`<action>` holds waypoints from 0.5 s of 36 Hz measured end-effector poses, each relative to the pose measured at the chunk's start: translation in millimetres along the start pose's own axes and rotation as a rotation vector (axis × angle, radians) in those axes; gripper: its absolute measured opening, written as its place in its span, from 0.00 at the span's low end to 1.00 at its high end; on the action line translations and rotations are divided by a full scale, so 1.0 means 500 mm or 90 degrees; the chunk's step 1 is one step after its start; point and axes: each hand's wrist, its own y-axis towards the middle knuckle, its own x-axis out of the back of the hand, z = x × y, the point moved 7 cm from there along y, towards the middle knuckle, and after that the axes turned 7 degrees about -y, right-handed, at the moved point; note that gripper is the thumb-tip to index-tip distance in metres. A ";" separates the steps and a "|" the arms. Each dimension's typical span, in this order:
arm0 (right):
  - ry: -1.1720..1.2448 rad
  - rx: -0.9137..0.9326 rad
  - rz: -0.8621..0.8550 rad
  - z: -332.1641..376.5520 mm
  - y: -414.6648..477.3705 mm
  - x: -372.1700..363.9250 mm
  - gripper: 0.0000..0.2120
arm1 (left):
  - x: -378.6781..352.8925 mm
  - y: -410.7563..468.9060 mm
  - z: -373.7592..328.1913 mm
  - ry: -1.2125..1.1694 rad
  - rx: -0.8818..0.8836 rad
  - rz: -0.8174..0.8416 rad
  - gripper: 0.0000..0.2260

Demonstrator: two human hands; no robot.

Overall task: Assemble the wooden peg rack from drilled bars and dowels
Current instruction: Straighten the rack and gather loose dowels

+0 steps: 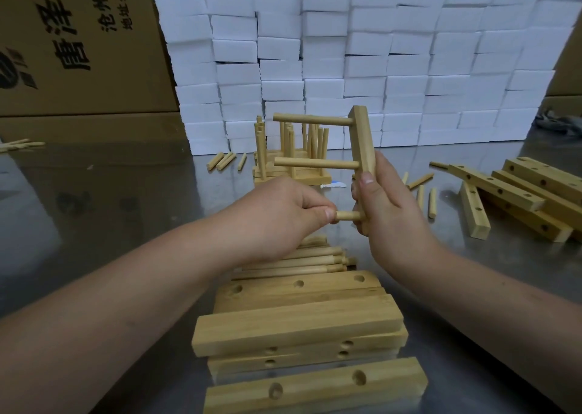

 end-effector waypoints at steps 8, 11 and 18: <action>-0.021 0.003 -0.014 0.003 0.000 0.002 0.20 | 0.006 0.002 0.009 -0.038 0.045 -0.025 0.09; -0.013 -0.039 -0.023 -0.007 0.007 0.006 0.16 | 0.010 0.006 0.010 -0.045 0.050 -0.049 0.09; 0.150 -0.177 -0.034 -0.033 0.015 0.011 0.12 | 0.012 0.010 0.006 -0.149 0.074 -0.021 0.12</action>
